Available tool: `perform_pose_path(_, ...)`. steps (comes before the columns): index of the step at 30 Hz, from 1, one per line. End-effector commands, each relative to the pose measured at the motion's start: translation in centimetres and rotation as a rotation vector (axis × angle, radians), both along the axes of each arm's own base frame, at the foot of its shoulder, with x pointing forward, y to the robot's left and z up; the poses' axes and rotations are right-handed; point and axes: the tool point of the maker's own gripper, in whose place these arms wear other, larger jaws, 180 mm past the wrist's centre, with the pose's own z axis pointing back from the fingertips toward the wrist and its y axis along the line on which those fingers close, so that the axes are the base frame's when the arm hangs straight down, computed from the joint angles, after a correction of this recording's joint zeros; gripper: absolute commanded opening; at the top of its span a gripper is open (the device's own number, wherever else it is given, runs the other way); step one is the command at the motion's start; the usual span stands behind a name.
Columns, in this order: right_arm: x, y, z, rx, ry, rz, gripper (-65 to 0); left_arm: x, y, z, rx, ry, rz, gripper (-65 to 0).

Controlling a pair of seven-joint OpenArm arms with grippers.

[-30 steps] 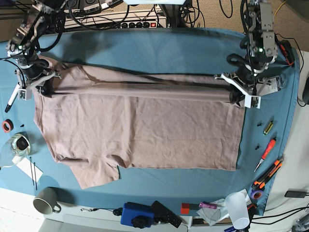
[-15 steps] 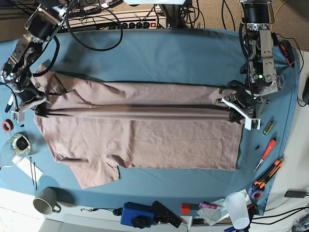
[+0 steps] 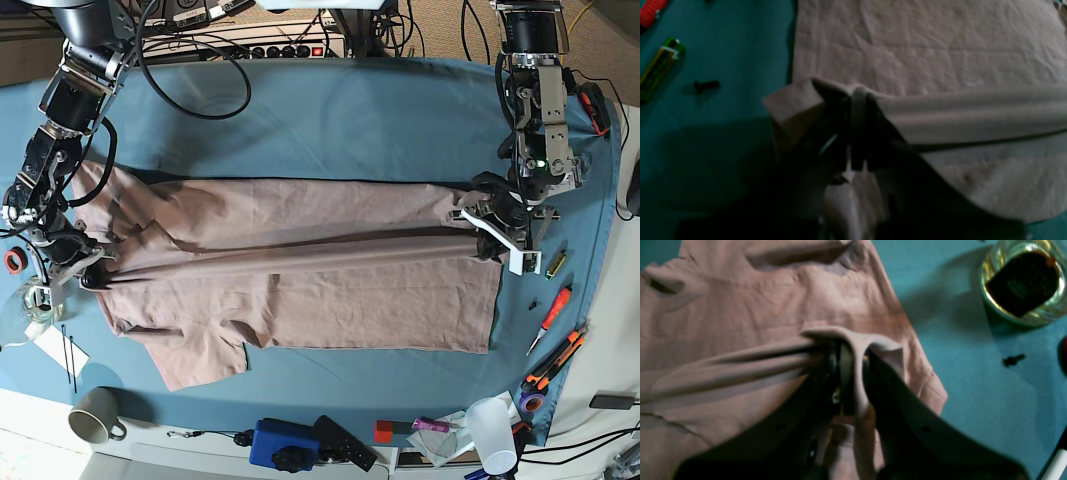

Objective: Fold the T-shirt properly
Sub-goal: 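Fold the shoulder edge over toward the hem with both grippers, then release the fold and raise both grippers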

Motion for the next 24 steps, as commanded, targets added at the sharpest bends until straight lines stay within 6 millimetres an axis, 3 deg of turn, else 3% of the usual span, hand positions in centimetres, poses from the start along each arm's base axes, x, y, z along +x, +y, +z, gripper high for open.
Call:
perform_pose_path(1, 1.0, -1.4, 2.6, -0.033, -0.075, -0.025, -65.0, 1.1, 1.2, 1.5, 0.029, -0.056, 0.027, -65.0)
perform_pose_path(9, 1.0, -2.0, 2.7, -0.061, -0.075, -0.044, -65.0, 3.0, 1.0, 0.5, 0.014, -0.034, -0.002, -65.0)
perform_pose_path(17, 0.9, -1.6, 2.6, -0.068, -0.064, -0.006, -65.0, 3.3, 0.6, 0.7, 0.012, -0.040, -0.035, -65.0)
perform_pose_path(19, 0.9, -1.1, 2.6, -0.076, -0.064, 0.041, -62.3, 3.3, 0.0, 0.8, 0.011, -0.047, -0.074, -55.9)
perform_pose_path(22, 1.0, -0.7, 2.8, -0.078, -0.070, 0.072, -47.5, 3.3, -0.3, 0.9, 0.012, -0.053, -0.092, -38.7)
perform_pose_path(24, 1.2, -0.6, 3.1, -0.065, -0.084, 0.071, -43.9, 3.5, -0.1, 1.0, 0.012, -0.053, -0.079, -33.2)
